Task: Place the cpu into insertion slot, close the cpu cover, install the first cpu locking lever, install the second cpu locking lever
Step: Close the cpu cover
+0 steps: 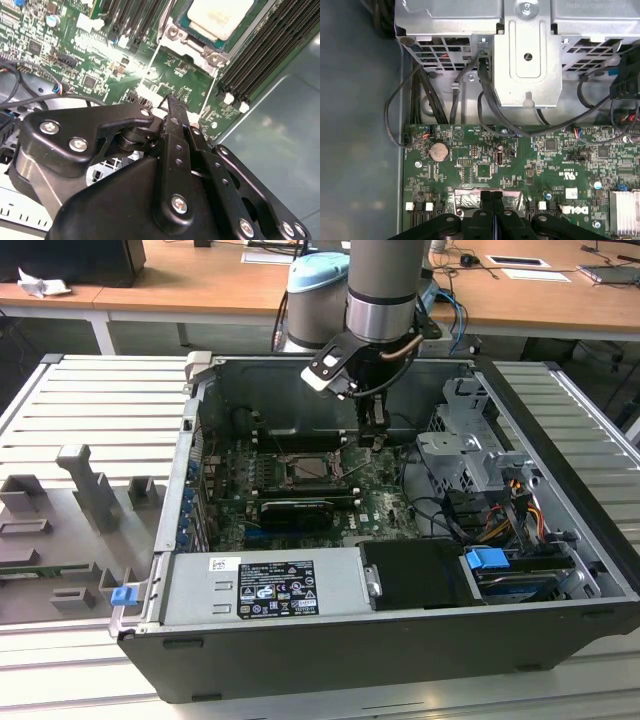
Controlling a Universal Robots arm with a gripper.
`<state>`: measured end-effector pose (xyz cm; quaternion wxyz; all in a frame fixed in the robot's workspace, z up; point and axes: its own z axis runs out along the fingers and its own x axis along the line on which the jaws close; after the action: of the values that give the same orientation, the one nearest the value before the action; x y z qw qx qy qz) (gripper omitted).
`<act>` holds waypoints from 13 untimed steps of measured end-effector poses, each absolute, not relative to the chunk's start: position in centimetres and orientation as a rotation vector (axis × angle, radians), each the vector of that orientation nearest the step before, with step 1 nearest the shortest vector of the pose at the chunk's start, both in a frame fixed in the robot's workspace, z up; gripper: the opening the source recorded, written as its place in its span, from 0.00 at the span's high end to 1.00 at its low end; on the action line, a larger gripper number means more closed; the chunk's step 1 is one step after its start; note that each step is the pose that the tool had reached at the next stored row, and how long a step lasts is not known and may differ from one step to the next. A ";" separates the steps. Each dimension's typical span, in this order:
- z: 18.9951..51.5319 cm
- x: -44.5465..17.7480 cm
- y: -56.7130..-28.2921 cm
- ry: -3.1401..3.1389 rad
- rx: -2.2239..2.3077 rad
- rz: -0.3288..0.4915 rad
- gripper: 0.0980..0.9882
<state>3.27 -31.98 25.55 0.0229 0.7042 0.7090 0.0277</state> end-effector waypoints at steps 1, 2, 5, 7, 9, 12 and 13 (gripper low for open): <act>25.5 3.4 -32.0 2.202 2.175 0.086 0.99; 25.5 3.6 -32.0 2.205 2.172 0.086 0.99; 25.5 4.2 -32.0 2.205 2.172 0.086 0.99; 25.5 4.5 -32.0 2.205 2.173 0.086 0.99; 25.5 4.8 -32.0 2.205 2.173 0.085 0.99; 25.4 5.6 -32.0 2.206 2.174 0.083 0.99; 25.4 5.8 -32.0 2.207 2.174 0.082 0.99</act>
<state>5.77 -31.97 25.38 0.0214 0.7014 0.7119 0.0264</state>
